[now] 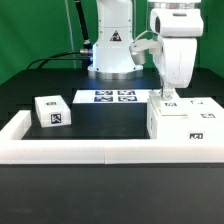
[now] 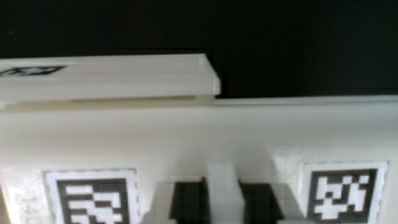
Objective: Assemble cabinet
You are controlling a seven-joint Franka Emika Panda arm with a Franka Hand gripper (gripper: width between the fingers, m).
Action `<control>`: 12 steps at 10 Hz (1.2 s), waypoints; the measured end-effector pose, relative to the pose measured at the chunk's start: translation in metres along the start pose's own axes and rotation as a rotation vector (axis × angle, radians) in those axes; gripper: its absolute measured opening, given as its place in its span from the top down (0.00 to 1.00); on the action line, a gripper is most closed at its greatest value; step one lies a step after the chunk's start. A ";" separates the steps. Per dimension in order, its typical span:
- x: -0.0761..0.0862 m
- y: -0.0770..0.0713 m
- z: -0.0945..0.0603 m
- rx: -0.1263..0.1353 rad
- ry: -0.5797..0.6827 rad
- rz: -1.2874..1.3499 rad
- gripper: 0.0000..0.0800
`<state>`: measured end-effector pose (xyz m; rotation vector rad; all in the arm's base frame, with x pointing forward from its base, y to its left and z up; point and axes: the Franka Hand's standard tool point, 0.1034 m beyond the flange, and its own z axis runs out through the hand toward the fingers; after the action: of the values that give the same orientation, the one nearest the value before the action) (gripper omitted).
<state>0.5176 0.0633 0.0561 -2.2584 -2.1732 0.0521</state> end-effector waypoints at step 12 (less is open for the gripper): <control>-0.001 0.062 -0.002 -0.018 0.006 0.001 0.91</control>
Offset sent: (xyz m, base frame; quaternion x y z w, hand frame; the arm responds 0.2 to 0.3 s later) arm 0.0000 0.0000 0.0000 0.0000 0.0000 0.0000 1.0000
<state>0.5792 0.0603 0.0561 -2.2657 -2.1780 0.0258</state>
